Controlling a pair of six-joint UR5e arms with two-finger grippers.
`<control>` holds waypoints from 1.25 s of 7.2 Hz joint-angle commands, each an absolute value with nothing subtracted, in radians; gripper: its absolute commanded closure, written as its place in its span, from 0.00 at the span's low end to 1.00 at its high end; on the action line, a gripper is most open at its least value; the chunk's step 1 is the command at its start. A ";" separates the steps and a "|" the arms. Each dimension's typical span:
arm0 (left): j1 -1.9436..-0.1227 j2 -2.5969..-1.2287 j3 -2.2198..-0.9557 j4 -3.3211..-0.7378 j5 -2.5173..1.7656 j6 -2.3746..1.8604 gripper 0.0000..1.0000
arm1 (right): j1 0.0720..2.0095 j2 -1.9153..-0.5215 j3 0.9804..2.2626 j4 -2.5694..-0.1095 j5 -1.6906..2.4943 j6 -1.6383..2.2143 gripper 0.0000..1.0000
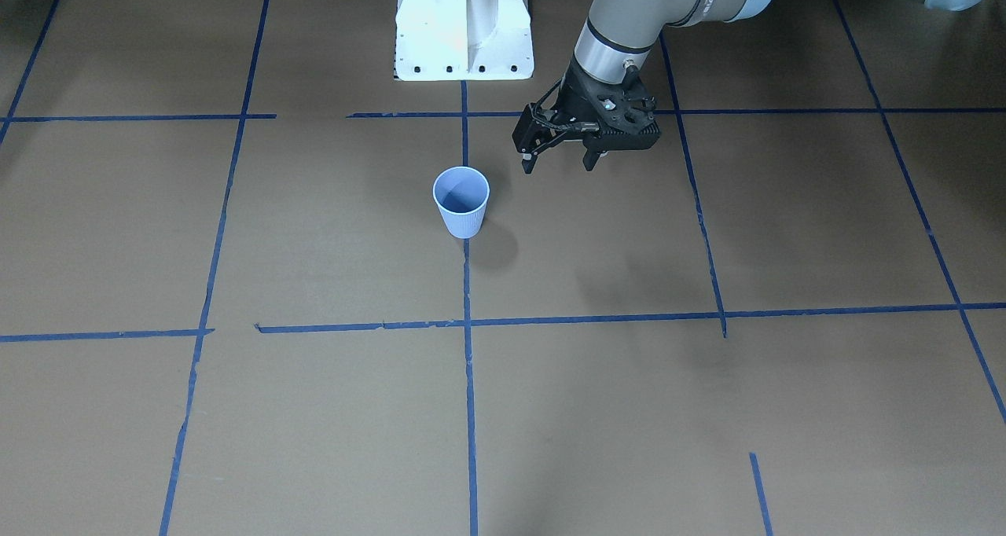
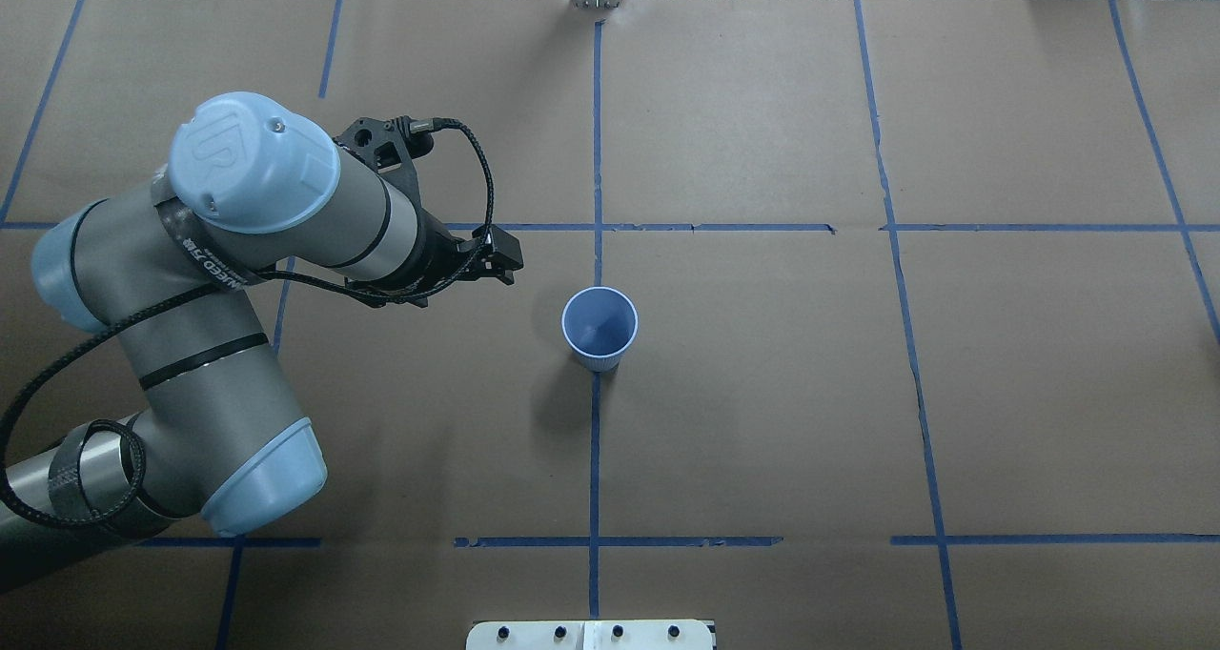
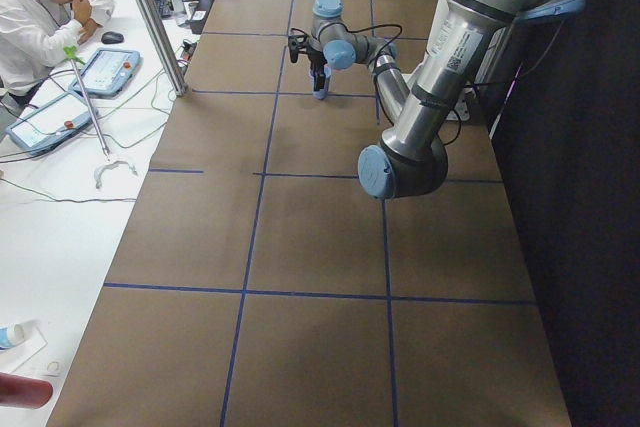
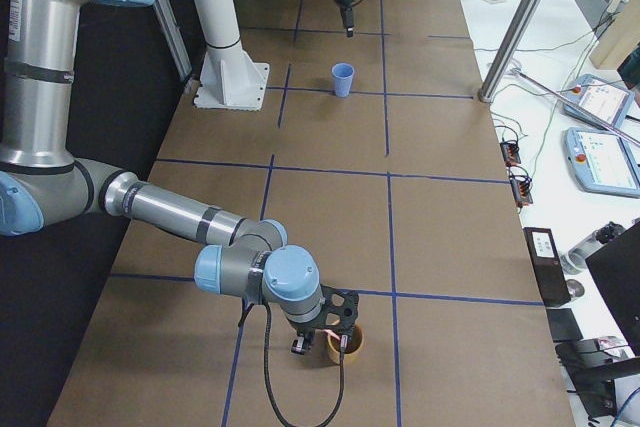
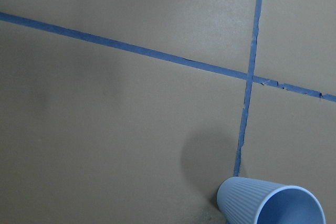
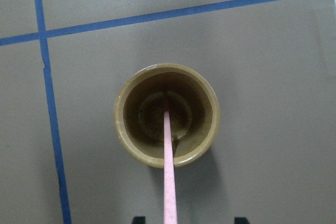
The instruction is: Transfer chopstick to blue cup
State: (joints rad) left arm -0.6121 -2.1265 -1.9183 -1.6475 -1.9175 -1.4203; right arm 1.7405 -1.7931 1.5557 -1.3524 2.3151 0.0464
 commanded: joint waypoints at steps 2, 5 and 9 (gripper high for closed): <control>-0.612 -2.125 -1.922 -1.647 -1.916 -1.422 0.00 | 1.738 -1.792 1.555 -1.353 2.322 0.046 0.76; -0.612 -2.125 -1.930 -1.647 -1.914 -1.430 0.00 | 1.738 -1.792 1.562 -1.350 2.324 0.046 1.00; -0.609 -2.112 -1.937 -1.647 -1.913 -1.431 0.00 | 1.741 -1.854 1.687 -1.318 2.381 0.046 1.00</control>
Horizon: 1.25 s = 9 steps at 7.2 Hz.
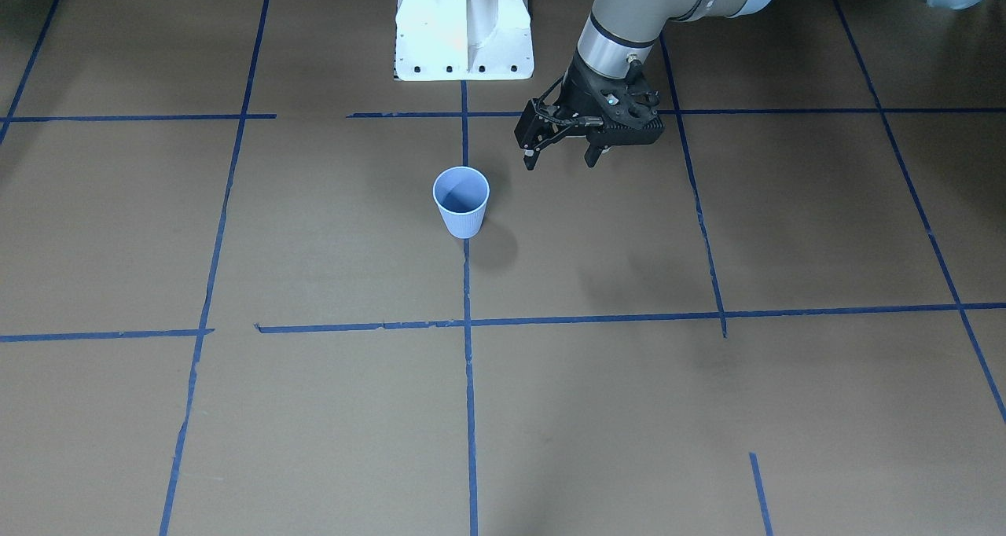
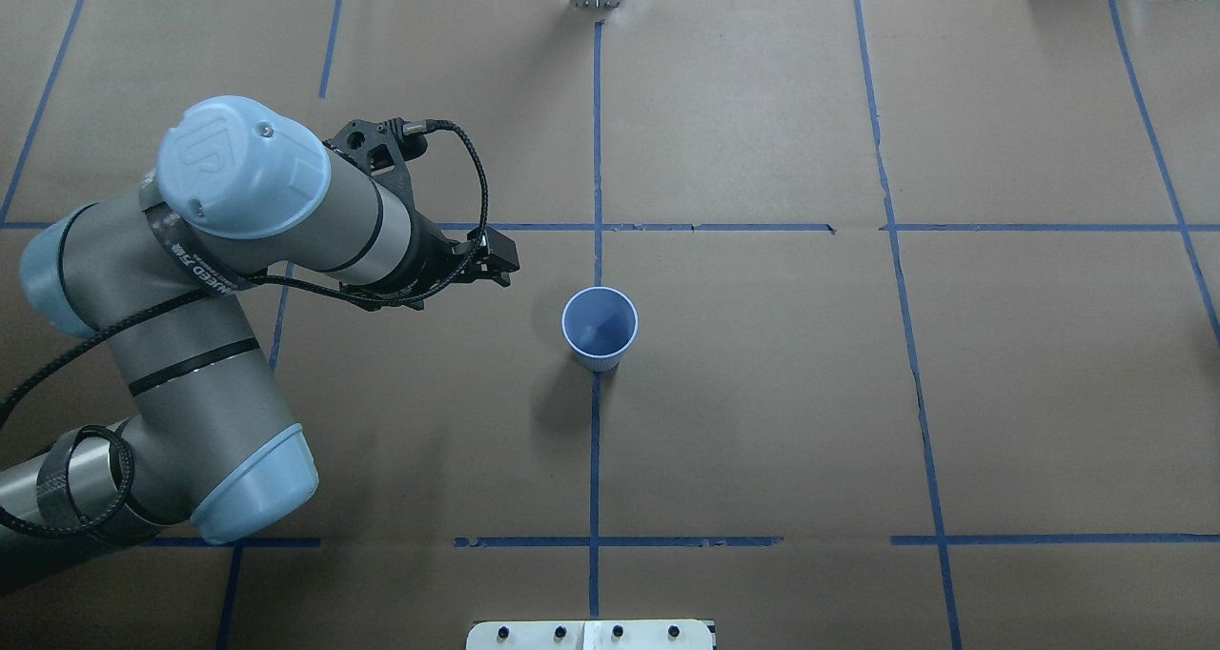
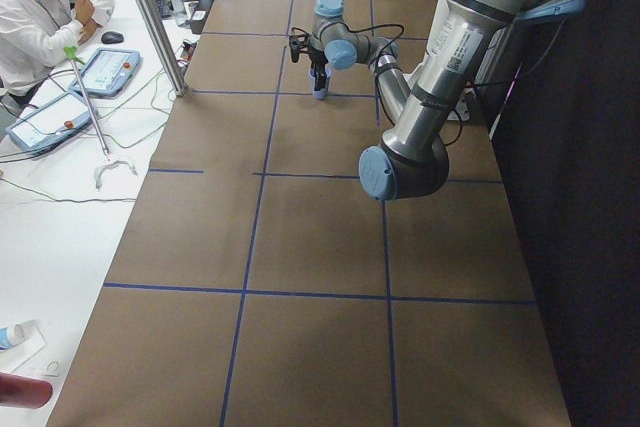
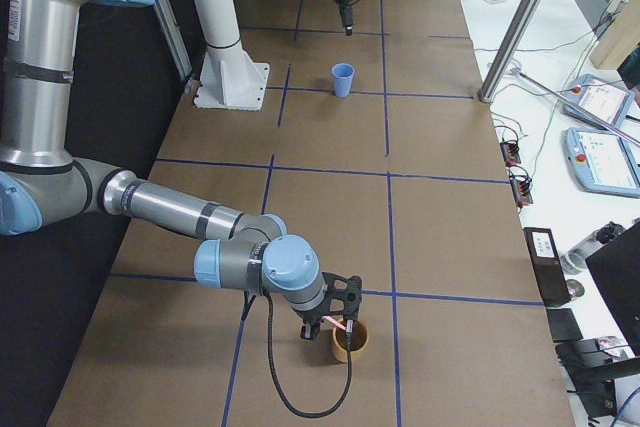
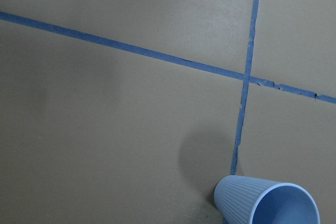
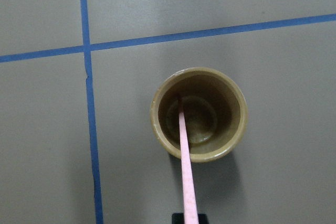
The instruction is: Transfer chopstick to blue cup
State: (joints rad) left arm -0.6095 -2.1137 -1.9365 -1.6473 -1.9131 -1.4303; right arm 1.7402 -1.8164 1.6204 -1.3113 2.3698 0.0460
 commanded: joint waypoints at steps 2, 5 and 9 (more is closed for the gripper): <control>-0.609 -2.111 -1.936 -1.647 -1.913 -1.430 0.00 | 1.808 -1.911 1.776 -1.321 2.370 0.046 1.00; -0.606 -2.111 -1.931 -1.647 -1.913 -1.430 0.00 | 1.914 -1.960 1.883 -1.321 2.370 0.046 1.00; -0.607 -2.109 -1.934 -1.649 -1.913 -1.428 0.00 | 1.843 -1.967 1.996 -1.319 2.703 0.341 1.00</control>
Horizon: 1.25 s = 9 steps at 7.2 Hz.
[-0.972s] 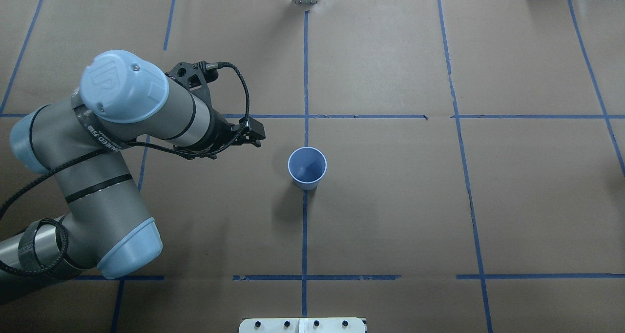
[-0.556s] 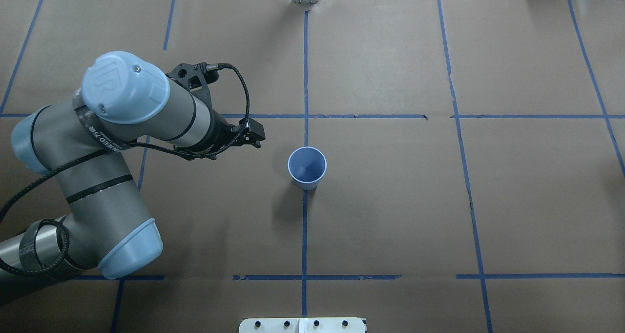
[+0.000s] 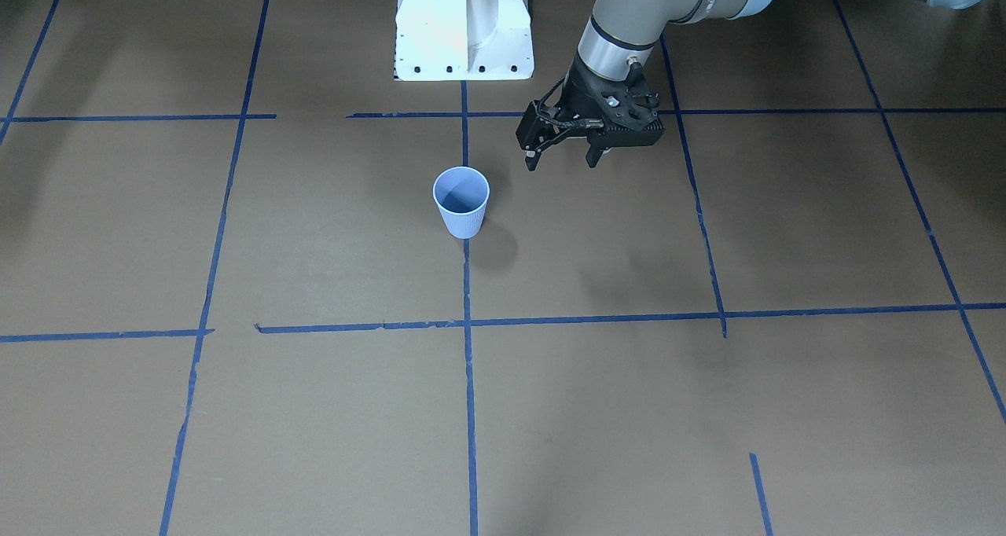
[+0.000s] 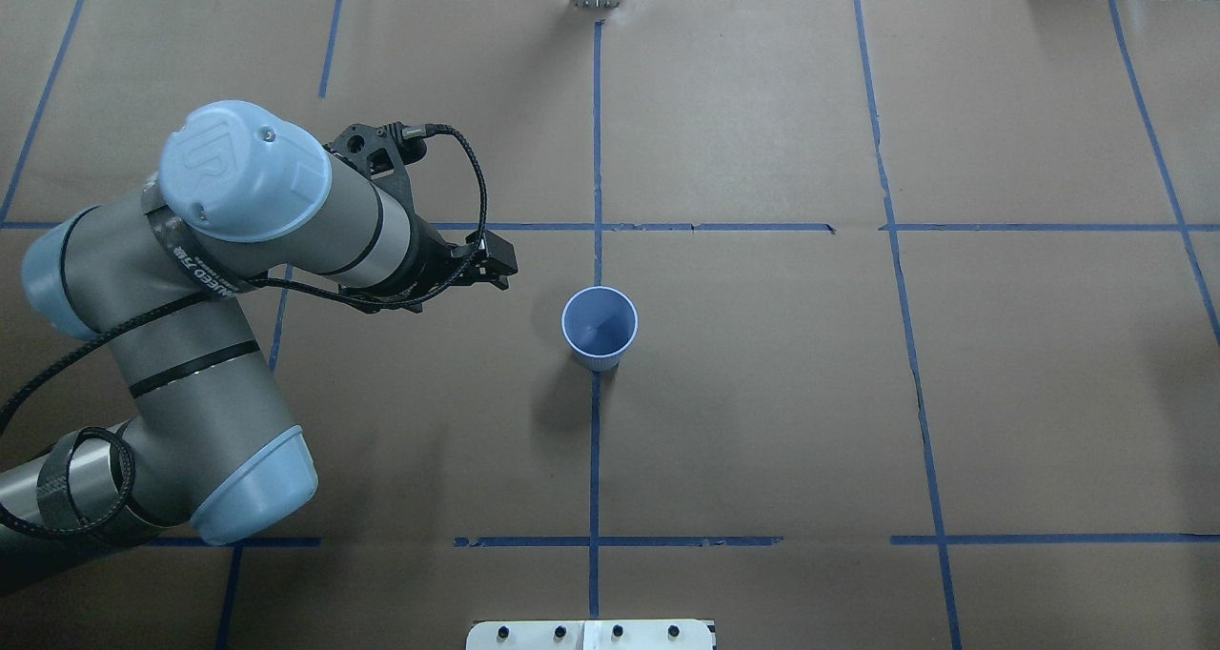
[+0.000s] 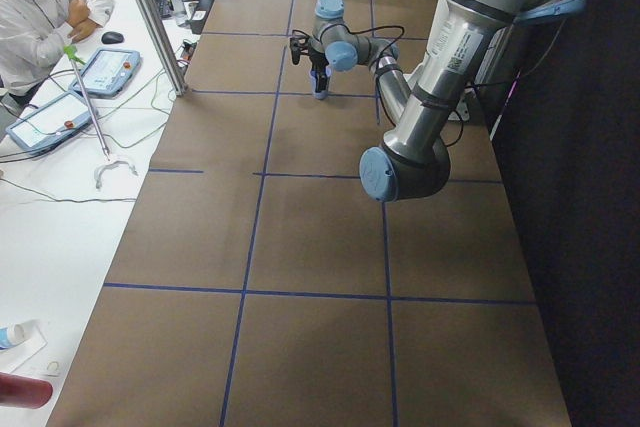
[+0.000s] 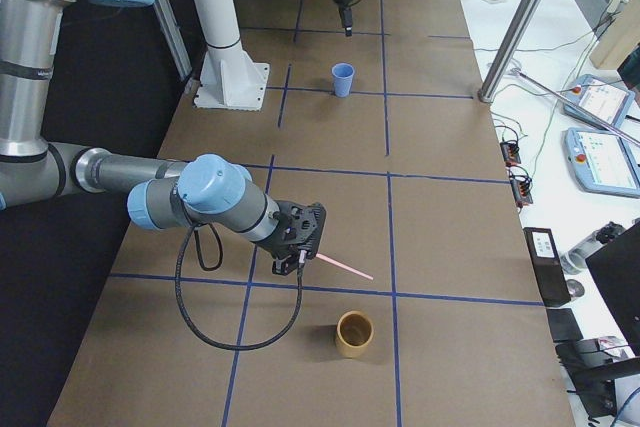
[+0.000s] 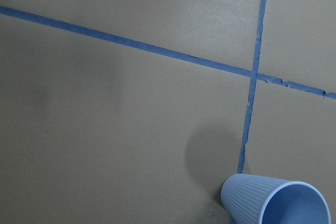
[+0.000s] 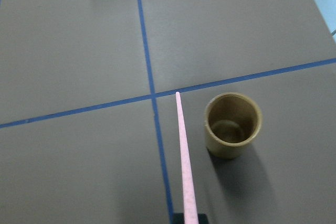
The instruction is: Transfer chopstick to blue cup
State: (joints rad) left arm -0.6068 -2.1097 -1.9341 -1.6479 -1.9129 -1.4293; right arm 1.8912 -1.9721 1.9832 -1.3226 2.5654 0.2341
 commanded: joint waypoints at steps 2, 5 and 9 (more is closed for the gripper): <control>-0.607 -2.097 -1.934 -1.649 -1.914 -1.428 0.00 | 1.653 -1.854 2.032 -1.315 2.784 0.679 1.00; -0.609 -2.092 -1.933 -1.657 -1.914 -1.424 0.00 | 1.394 -1.592 2.033 -1.313 2.887 1.209 0.98; -0.609 -2.094 -1.931 -1.657 -1.914 -1.422 0.00 | 1.054 -1.191 1.968 -1.308 2.850 1.755 0.96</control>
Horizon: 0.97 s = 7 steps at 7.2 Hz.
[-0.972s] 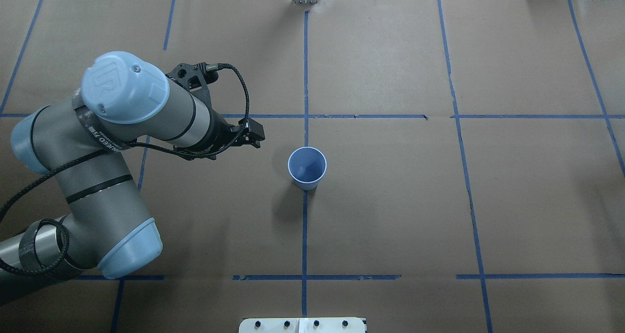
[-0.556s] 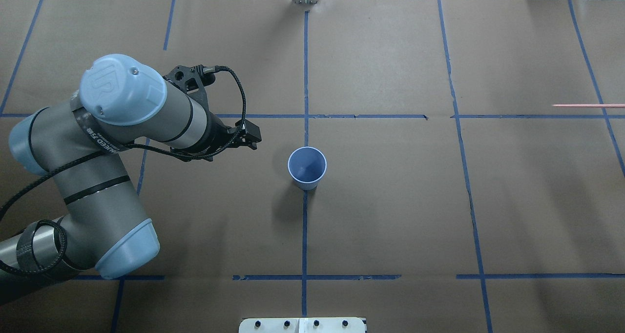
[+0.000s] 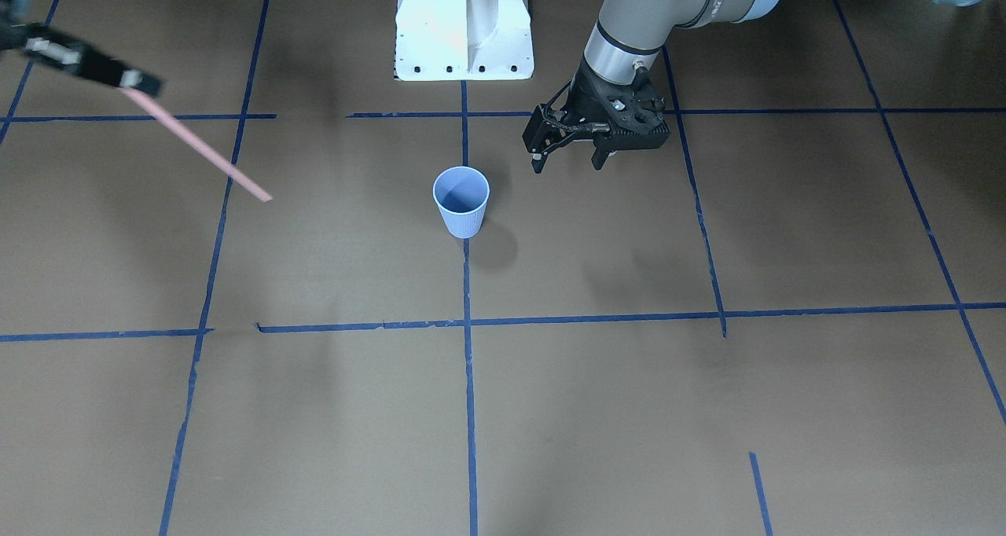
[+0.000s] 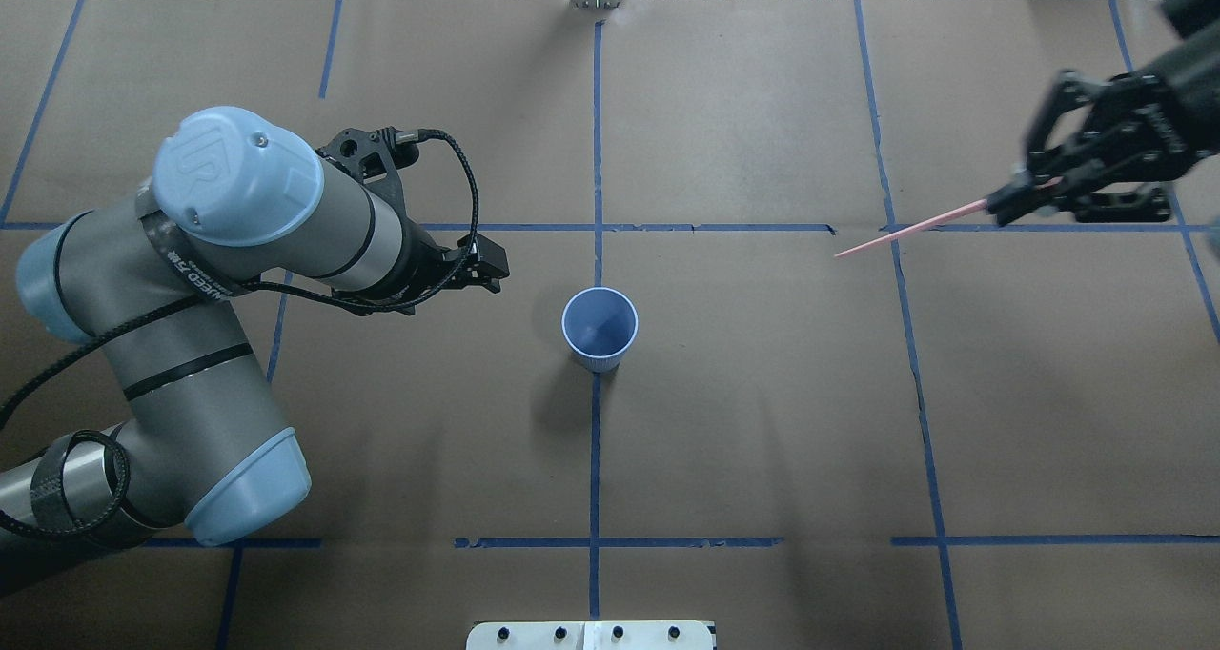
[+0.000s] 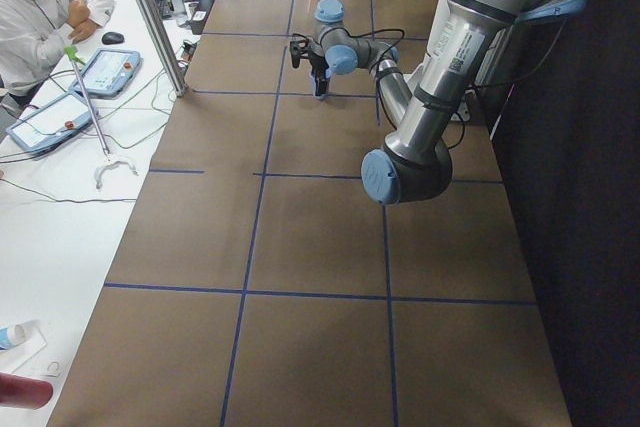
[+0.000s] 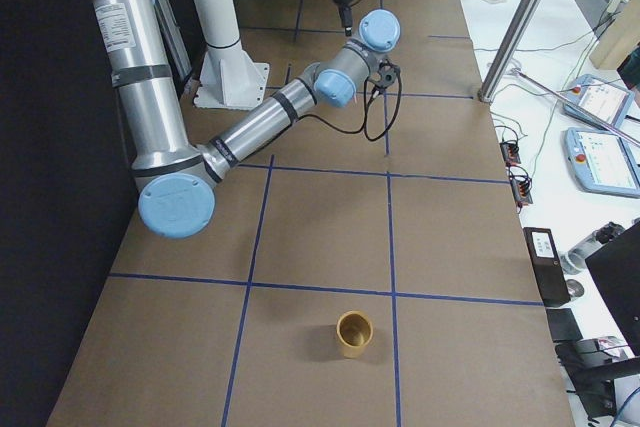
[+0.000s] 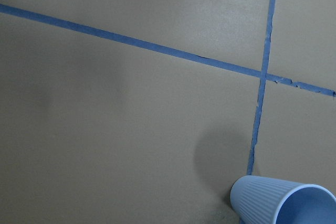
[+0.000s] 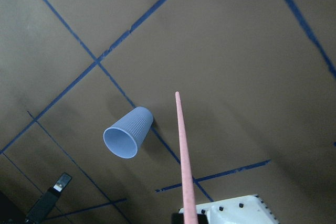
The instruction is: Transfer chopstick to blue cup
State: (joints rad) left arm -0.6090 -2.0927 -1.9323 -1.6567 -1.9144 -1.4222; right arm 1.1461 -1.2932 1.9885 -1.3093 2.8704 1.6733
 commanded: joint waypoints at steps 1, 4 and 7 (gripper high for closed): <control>-0.609 -2.094 -1.931 -1.657 -1.914 -1.422 0.00 | 0.984 -1.145 1.954 -1.312 2.824 1.762 0.95; -0.609 -2.094 -1.934 -1.657 -1.914 -1.427 0.00 | 0.861 -1.055 1.898 -1.310 2.718 1.816 0.91; -0.609 -2.094 -1.934 -1.657 -1.914 -1.428 0.00 | 0.830 -0.976 1.846 -1.312 2.633 1.816 0.91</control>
